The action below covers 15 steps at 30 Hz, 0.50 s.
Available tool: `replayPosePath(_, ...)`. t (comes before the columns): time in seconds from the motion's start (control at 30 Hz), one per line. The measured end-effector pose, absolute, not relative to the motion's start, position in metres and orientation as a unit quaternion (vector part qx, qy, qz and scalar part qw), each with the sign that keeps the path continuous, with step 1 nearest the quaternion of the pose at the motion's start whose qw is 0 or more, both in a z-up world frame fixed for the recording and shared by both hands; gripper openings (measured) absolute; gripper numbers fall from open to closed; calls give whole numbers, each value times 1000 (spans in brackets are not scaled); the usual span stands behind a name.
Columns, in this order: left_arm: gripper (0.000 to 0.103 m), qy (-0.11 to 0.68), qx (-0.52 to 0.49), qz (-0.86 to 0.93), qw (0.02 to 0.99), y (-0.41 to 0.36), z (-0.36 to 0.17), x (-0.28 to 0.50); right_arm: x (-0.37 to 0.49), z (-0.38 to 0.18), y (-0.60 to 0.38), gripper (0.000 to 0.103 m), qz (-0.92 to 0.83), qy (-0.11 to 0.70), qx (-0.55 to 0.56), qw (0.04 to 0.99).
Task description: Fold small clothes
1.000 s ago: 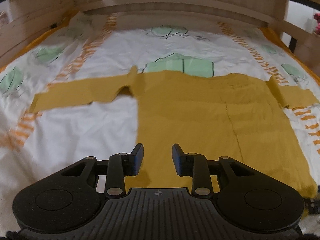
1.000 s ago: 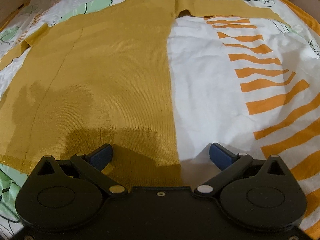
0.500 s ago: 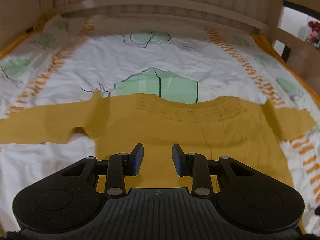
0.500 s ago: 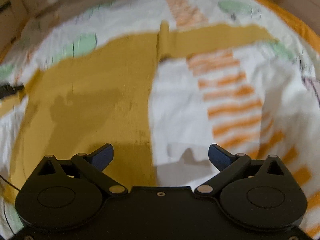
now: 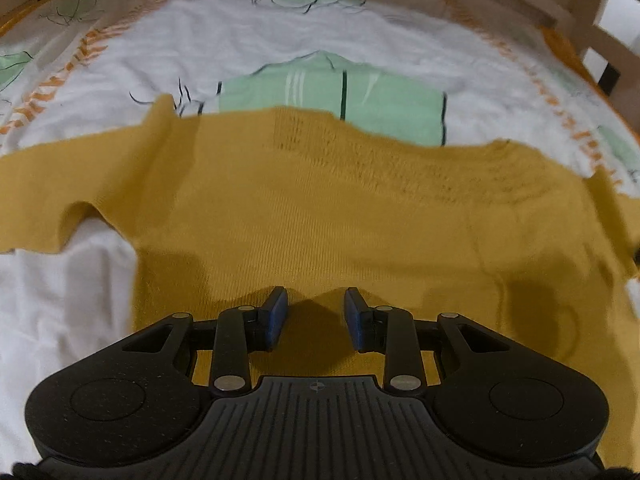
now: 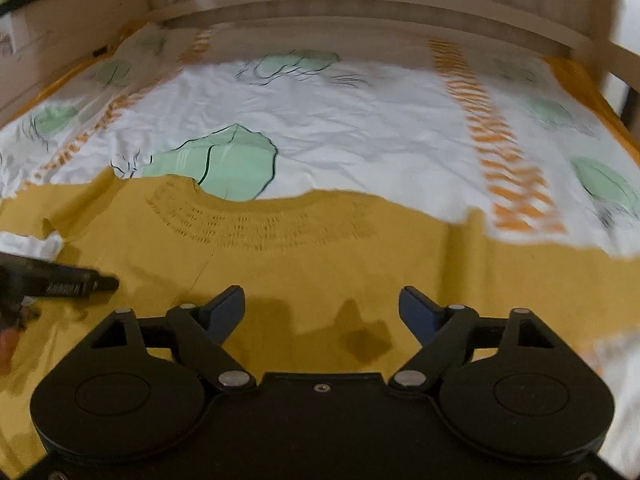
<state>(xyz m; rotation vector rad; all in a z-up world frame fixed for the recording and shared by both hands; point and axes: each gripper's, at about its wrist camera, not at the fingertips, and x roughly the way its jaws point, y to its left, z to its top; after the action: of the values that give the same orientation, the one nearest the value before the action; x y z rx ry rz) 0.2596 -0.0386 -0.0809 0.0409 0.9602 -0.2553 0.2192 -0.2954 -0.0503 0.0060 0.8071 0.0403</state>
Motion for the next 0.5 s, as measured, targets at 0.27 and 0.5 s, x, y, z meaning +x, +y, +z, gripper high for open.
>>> replayPosePath(0.27,36,459,88,-107,877,-59,-80,260,301,-79,-290,85,23,367,-63,928)
replayPosePath(0.5,37,466,68,-103,876,-57,-78,263,340,-95,-294,85,98,386,-81,914)
